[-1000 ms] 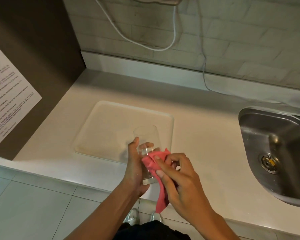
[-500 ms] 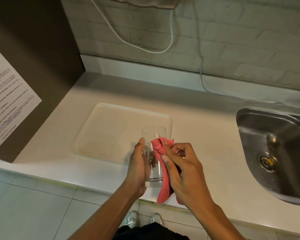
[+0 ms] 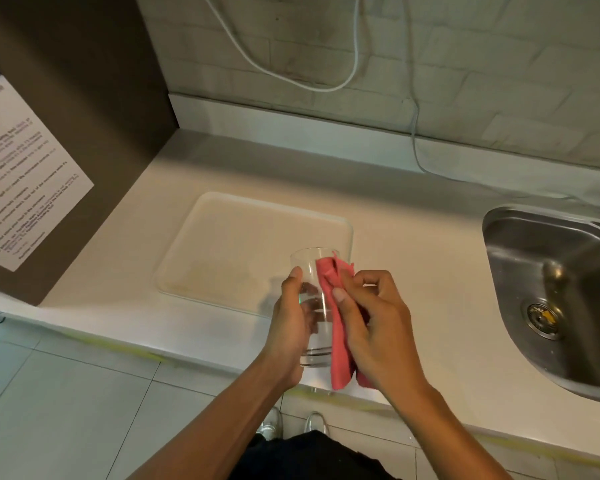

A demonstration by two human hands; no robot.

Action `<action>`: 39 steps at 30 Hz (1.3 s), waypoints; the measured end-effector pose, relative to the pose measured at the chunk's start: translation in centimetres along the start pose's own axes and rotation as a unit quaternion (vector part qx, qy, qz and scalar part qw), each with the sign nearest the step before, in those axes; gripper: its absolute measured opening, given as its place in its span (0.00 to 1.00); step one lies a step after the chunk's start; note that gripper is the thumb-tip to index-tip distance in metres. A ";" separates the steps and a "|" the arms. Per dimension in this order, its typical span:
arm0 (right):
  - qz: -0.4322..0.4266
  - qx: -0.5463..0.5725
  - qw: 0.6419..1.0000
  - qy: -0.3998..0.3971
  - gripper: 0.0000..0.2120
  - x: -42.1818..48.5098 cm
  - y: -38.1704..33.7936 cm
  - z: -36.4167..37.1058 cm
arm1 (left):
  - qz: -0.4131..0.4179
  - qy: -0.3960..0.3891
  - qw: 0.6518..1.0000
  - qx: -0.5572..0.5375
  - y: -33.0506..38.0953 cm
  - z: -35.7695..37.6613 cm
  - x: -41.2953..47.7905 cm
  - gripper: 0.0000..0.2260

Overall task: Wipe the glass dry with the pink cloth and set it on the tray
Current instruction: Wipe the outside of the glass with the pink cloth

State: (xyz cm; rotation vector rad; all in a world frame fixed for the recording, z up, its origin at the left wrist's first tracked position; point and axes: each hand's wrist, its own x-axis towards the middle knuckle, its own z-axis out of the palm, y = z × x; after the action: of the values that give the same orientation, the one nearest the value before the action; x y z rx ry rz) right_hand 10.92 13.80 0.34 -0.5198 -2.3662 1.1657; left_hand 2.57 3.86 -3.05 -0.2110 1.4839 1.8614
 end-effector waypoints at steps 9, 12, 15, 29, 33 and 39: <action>-0.125 -0.078 0.989 -0.016 0.19 -1.8 0.0 0.6 | -0.010 -0.039 0.999 -0.029 0.2 -1.2 0.8 0.35; -0.053 -0.017 0.998 -0.016 0.17 -1.5 0.3 0.1 | -0.021 -0.030 0.999 -0.026 -0.6 -1.3 0.4 0.31; 0.024 0.026 0.999 0.021 0.16 0.9 -0.6 0.5 | -0.038 -0.034 0.998 -0.042 -1.2 -0.8 -0.2 0.33; -0.036 -0.003 0.999 0.029 0.17 0.0 -1.7 0.2 | -0.007 -0.080 0.995 -0.058 -0.7 -1.1 -0.4 0.35; -0.107 -0.060 0.992 -0.004 0.18 -2.5 -0.3 -0.1 | -0.022 -0.106 0.990 -0.094 -1.0 -1.9 0.4 0.36; 0.032 0.058 0.998 0.025 0.16 0.9 -1.4 -0.2 | -0.051 -0.097 0.990 -0.094 -1.8 -1.3 -0.4 0.34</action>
State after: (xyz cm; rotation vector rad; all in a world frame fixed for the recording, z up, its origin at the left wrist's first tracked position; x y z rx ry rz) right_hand 10.05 13.58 1.82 -0.5814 -2.2398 1.2948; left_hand 3.60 2.65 -4.69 -0.1863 1.1474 1.8817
